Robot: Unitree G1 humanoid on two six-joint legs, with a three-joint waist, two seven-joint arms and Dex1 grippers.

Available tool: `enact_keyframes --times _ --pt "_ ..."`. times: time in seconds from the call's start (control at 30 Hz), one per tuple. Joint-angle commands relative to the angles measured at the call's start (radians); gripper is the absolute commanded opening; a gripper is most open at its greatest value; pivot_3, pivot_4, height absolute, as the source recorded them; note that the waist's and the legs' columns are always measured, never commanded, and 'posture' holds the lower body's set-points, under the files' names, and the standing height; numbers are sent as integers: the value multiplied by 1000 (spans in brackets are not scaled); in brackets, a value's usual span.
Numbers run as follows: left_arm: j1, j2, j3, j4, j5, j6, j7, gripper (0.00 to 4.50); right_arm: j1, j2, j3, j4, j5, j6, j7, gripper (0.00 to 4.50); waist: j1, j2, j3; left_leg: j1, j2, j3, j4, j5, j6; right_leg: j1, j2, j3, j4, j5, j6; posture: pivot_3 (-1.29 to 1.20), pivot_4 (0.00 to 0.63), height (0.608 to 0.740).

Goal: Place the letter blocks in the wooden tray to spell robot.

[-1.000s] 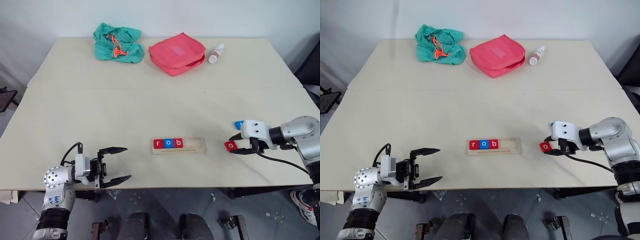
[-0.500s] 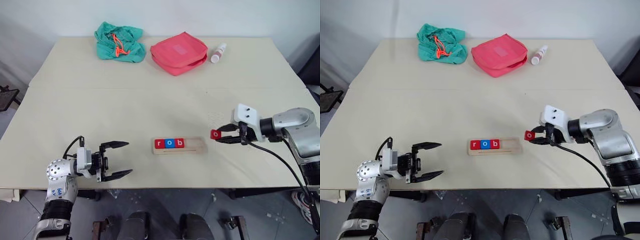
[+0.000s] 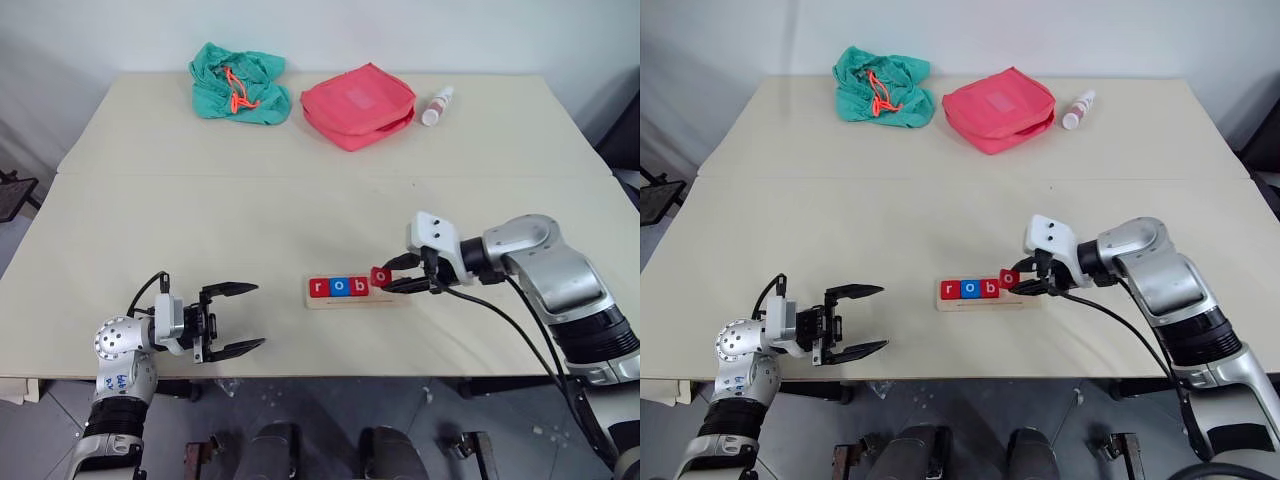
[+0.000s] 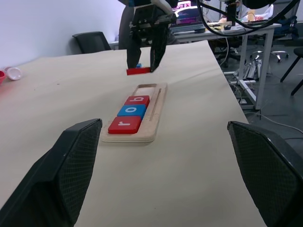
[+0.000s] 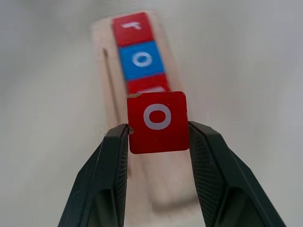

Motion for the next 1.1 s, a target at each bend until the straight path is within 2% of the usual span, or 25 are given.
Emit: enact_keyframes --times 0.03,0.47,0.77,1.0,1.1 --pt "25 9 12 -47 -12 -9 -9 4500 -29 9 16 10 -18 -34 8 1455 -2 0 0 0 0 0 0 0 0 0 0 0 0 0 0 0 150 740" --pt "75 4 14 -98 -10 -10 23 4500 -45 15 47 65 -55 -98 42 1455 -3 0 0 0 0 0 0 0 0 0 0 0 0 0 0 0 150 740" --pt "71 0 9 -92 -10 -14 21 4500 -42 8 33 58 -70 -106 34 4480 -2 0 0 0 0 0 0 0 0 0 0 0 0 0 0 0 150 740" --pt "52 -2 6 -69 -9 -15 11 4500 -34 20 -4 20 -41 -79 5 4480 -2 0 0 0 0 0 0 0 0 0 0 0 0 0 0 0 150 740" --pt "44 -3 7 -59 -7 -16 7 4500 -21 26 -19 -22 -10 -45 -3 3916 -1 0 0 0 0 0 0 0 0 0 0 0 0 0 0 0 150 740"
